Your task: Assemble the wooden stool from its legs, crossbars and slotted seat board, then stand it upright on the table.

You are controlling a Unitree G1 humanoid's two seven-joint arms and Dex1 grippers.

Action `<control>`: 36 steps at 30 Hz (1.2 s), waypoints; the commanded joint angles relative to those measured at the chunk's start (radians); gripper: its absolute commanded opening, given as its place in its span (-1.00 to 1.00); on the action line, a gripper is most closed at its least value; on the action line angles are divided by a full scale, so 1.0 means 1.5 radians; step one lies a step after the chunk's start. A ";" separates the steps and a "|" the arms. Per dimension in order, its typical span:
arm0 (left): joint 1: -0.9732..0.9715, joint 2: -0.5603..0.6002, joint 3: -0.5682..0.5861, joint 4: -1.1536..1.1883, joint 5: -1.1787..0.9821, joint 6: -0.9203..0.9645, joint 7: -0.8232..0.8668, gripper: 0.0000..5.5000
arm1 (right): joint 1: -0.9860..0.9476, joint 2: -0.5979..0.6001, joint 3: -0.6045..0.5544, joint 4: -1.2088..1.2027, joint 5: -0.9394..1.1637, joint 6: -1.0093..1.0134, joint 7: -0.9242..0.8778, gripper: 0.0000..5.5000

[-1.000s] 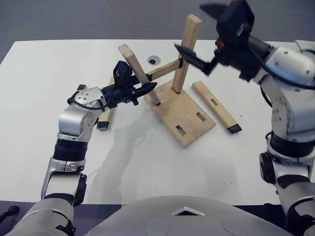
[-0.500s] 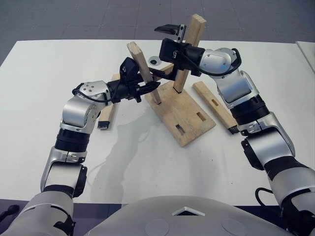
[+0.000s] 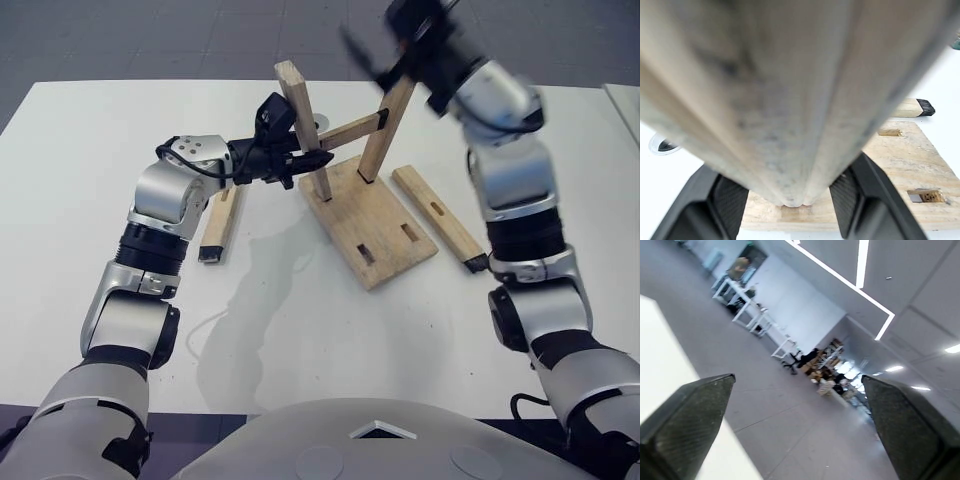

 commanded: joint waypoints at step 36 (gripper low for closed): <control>0.170 0.100 -0.067 0.013 0.051 0.057 -0.059 -0.26 | 0.116 0.041 0.039 0.134 0.098 -0.071 0.193 -1.00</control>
